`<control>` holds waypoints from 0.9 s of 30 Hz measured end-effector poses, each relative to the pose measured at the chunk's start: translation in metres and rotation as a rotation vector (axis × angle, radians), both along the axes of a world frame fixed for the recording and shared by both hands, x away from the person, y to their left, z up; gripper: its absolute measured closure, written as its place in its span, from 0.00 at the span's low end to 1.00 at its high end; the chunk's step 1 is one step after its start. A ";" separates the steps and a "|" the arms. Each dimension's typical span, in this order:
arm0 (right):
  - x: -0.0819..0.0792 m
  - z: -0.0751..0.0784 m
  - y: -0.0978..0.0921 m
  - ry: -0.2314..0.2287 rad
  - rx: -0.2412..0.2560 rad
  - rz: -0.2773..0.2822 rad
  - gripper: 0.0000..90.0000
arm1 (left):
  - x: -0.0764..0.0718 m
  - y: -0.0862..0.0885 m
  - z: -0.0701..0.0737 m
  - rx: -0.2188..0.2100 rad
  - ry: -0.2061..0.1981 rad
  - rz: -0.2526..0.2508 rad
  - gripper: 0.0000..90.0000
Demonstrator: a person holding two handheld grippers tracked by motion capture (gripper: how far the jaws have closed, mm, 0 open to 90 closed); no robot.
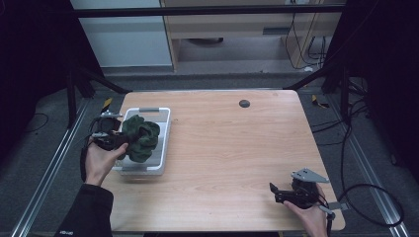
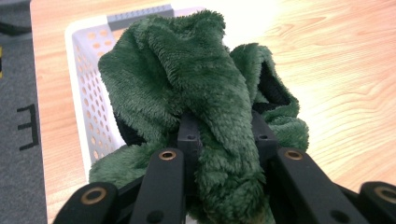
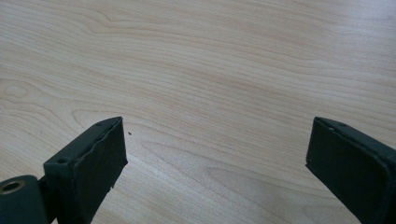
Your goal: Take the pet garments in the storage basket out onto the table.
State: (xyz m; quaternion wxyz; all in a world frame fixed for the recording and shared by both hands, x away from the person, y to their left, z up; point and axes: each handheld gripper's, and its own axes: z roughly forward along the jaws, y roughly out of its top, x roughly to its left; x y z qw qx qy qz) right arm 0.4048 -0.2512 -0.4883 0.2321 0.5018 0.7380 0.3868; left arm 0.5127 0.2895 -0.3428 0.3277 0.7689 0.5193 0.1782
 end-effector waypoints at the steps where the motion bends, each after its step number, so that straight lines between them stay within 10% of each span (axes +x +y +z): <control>1: 0.000 0.000 0.000 -0.001 0.000 0.000 0.06 | -0.001 -0.001 0.002 -0.002 -0.003 -0.005 0.80; 27: -0.001 0.003 -0.002 -0.032 0.003 -0.010 0.06 | -0.032 -0.036 0.061 0.027 -0.096 -0.150 0.80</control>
